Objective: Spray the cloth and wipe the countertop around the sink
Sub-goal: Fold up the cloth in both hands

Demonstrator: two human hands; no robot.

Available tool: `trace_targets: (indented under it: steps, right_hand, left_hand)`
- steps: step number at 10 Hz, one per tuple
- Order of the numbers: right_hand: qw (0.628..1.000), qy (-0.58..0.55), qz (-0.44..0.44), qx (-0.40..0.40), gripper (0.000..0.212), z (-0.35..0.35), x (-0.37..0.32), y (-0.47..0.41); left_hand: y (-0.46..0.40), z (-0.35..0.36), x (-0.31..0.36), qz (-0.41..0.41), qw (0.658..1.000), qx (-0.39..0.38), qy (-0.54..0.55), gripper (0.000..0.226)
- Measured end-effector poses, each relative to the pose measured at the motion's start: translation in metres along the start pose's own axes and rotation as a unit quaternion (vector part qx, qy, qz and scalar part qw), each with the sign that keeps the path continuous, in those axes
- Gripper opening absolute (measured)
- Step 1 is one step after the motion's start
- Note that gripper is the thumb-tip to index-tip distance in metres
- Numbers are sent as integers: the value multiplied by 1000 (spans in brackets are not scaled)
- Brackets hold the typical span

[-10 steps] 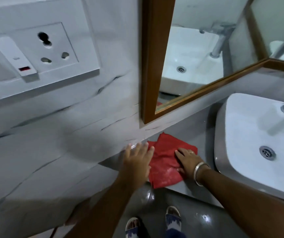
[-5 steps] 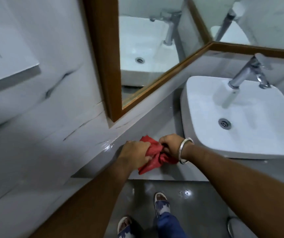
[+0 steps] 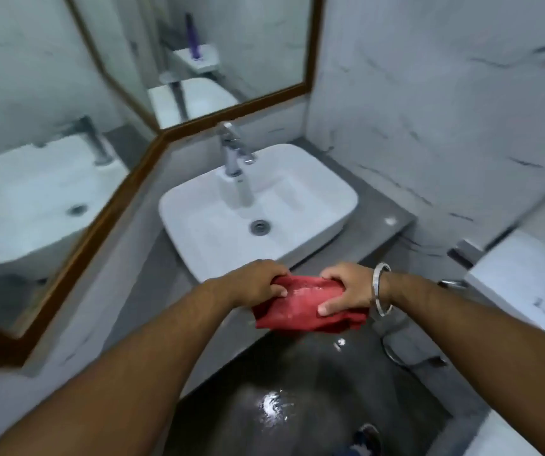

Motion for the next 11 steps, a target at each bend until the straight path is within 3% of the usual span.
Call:
trace_targets:
  steps: [1, 3, 4, 5, 6, 7, 8, 9, 11]
  right_hand:
    - [995, 37, 86, 23, 31, -7, 87, 60]
    - [961, -36, 231, 146, 22, -10, 234, 175]
    - [922, -76, 279, 258, 15, -27, 313, 251]
    - [889, -71, 323, 318, 17, -36, 358, 284]
    - [869, -54, 343, 353, 34, -20, 401, 292]
    - [906, -69, 353, 221, 60, 47, 421, 258]
    - [911, -47, 378, 157, 65, 82, 434, 238]
    - [888, -61, 403, 211, 64, 89, 441, 232]
    - [862, -102, 424, 257, 63, 52, 415, 224]
  left_hand:
    - [-85, 2, 69, 57, 995, -43, -76, 17]
    - [-224, 22, 198, 113, 981, -76, -140, 18]
    - [-308, 22, 283, 141, 972, -44, -180, 17]
    - [-356, 22, 328, 147, 971, -10, -185, 15]
    - [-409, 44, 354, 149, 968, 7, -201, 18]
    - [-438, 96, 328, 121, 937, -106, -310, 38]
    - [-449, 121, 306, 106, 896, -162, -399, 68]
    - [-457, 129, 292, 134, 878, -155, -433, 91]
    - [-455, 111, 303, 142, 856, -152, -473, 69]
Point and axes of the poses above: each hand's wrist, its own y-axis away from the middle knuckle, its own z-axis out of the palm, x = y × z, the point moved 6 cm from there along -y, towards the middle knuckle, and after that the axes turned 11 degrees about -x, right-handed, at the moved point
